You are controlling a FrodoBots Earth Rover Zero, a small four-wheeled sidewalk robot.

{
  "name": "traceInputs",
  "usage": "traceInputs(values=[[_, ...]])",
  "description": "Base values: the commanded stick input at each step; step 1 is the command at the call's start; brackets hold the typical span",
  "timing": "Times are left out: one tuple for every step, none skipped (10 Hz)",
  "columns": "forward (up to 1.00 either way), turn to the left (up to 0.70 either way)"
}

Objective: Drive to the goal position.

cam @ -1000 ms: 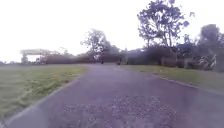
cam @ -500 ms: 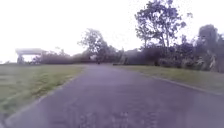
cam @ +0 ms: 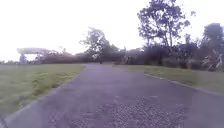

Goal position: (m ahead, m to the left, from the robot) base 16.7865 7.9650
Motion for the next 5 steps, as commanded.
traceInputs(values=[[0.70,0.00],[0.70,0.00],[0.70,0.00],[0.70,0.00],[0.70,0.00]])
